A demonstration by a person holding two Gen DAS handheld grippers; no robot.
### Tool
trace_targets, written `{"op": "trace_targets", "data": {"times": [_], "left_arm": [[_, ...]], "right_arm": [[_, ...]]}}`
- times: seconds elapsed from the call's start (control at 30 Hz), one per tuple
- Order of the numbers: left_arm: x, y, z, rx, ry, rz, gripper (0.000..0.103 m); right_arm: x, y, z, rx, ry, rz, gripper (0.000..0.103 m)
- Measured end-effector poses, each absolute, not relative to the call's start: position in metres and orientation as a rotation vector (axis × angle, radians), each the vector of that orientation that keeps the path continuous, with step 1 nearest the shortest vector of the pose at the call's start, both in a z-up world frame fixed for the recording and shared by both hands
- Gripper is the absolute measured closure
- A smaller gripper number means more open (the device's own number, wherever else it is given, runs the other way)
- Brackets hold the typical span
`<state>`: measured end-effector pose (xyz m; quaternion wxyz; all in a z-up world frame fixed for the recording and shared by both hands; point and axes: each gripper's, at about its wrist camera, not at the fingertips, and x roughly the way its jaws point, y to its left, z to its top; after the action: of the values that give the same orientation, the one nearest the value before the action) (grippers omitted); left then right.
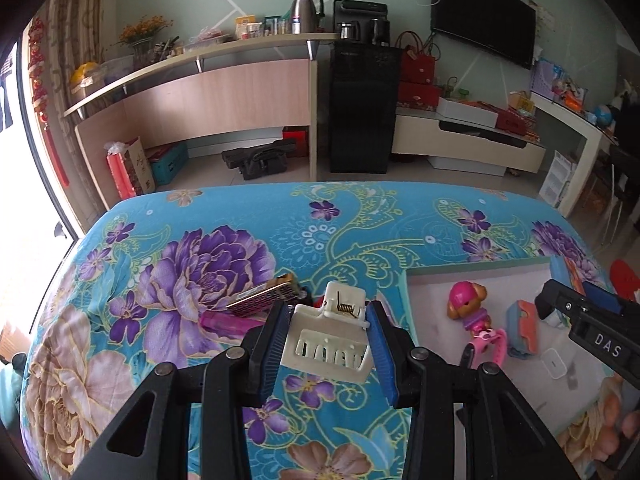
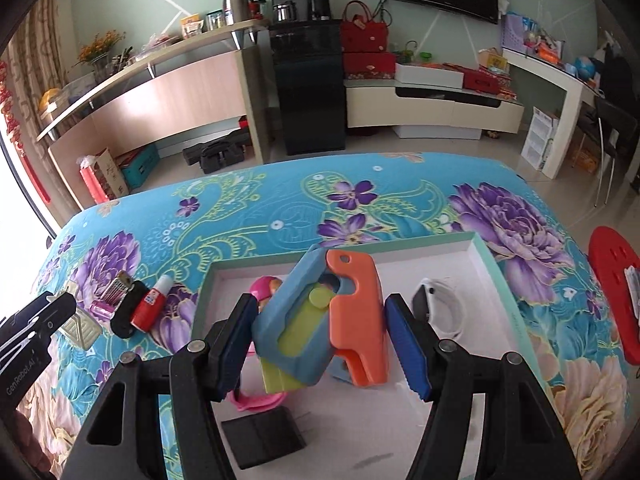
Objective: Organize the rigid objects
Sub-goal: 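Carry the white clip and orange-blue toy over the tray with both tools, then open the left tool to drop the clip while the right tool releases the toy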
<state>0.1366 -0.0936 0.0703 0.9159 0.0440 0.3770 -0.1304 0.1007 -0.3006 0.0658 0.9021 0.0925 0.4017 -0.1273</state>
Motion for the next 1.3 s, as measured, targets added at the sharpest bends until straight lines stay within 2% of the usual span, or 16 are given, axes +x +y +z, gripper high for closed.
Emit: {"op": "trace_targets", "data": {"times": [0.43, 0.67, 1.03, 1.07, 1.13, 1.17, 1.3], "left_arm": [[0.098, -0.211, 0.056, 0.263, 0.793, -0.561, 0.06], [0.093, -0.229, 0.041, 0.324, 0.8, -0.552, 0.06], [0.085, -0.245, 0.037, 0.342, 0.819, -0.613, 0.059], [0.085, -0.245, 0.037, 0.339, 0.821, -0.612, 0.059], [0.086, -0.242, 0.039, 0.335, 0.821, -0.605, 0.05], [0.086, -0.24, 0.041, 0.329, 0.816, -0.603, 0.043], [0.089, -0.23, 0.049, 0.299, 0.801, -0.589, 0.041]], "right_arm": [[0.069, -0.369, 0.065, 0.292, 0.841, -0.423, 0.036], [0.078, -0.37, 0.037, 0.318, 0.935, -0.374, 0.036], [0.078, -0.372, 0.038, 0.342, 0.928, -0.352, 0.038], [0.077, -0.372, 0.039, 0.342, 0.927, -0.35, 0.038], [0.077, -0.371, 0.04, 0.336, 0.924, -0.346, 0.038], [0.077, -0.37, 0.041, 0.334, 0.923, -0.346, 0.038], [0.075, -0.369, 0.049, 0.329, 0.892, -0.347, 0.038]]}}
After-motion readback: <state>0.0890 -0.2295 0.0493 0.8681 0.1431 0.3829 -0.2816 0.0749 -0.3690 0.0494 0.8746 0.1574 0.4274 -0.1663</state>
